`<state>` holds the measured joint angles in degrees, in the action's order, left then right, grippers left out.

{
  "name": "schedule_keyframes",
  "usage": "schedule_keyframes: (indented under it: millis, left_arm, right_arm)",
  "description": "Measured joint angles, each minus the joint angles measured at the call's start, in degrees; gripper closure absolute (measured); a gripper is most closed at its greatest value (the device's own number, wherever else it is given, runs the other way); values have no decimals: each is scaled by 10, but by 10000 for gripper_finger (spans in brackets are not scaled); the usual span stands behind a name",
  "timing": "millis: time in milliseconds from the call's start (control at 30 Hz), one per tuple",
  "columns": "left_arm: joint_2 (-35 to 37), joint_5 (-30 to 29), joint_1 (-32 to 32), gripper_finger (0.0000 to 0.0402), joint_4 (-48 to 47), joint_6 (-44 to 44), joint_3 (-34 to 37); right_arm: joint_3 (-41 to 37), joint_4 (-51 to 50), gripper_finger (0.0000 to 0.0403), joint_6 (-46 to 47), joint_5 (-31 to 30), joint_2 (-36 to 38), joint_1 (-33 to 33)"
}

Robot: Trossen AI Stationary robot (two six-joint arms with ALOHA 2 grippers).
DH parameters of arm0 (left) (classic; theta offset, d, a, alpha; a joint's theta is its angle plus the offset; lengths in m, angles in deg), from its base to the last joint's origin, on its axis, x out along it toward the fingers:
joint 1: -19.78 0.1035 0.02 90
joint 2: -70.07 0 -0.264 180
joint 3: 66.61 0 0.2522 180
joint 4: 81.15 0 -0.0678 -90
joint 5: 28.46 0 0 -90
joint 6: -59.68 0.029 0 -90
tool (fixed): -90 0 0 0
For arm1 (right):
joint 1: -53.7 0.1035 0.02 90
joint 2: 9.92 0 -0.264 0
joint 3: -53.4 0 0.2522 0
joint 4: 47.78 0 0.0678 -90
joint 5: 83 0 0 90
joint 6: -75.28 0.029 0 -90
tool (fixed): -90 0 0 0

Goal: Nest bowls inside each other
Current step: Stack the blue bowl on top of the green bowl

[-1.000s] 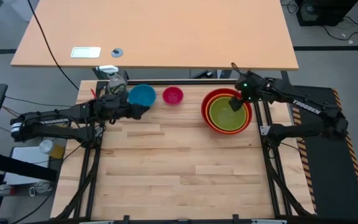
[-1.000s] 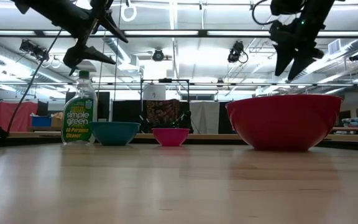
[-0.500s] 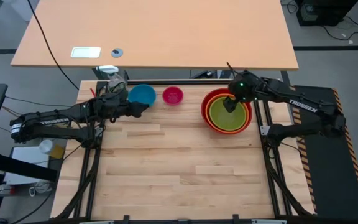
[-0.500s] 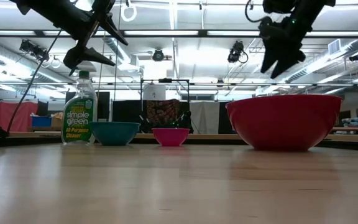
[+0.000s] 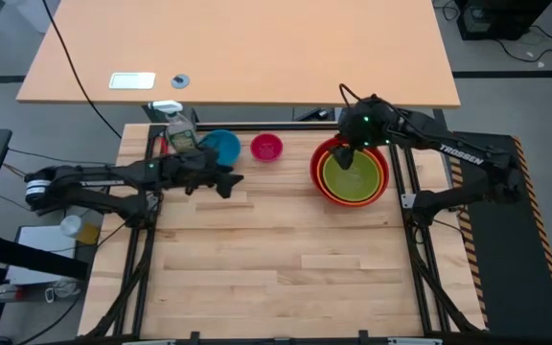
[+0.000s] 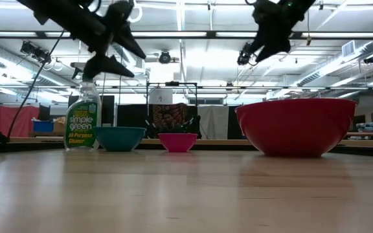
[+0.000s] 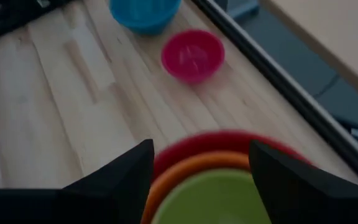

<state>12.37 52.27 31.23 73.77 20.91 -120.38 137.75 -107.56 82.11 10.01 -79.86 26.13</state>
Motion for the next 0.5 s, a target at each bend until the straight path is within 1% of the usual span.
schedule_keyframes:
  millis: [67, 167, 233, 367, 500]
  left_arm:
    - [-23, 2, 11, 114, 3, 2, 0]
    - [-52, 14, 39, 120, -17, -3, 1]
    - [-68, 25, 55, 124, -40, 17, -1]
    - [-98, 21, 80, 137, -101, 102, -49]
    - [-132, 13, 104, 154, -174, 199, -120]
  right_arm:
    - [6, 29, 137, -8, 0, -12, 1]
    - [7, 68, 137, -4, -1, -28, 0]
    - [7, 90, 137, 5, -2, -42, -2]
    - [7, 104, 137, 9, 0, -70, -4]
    - [7, 104, 137, 9, -2, -94, -3]
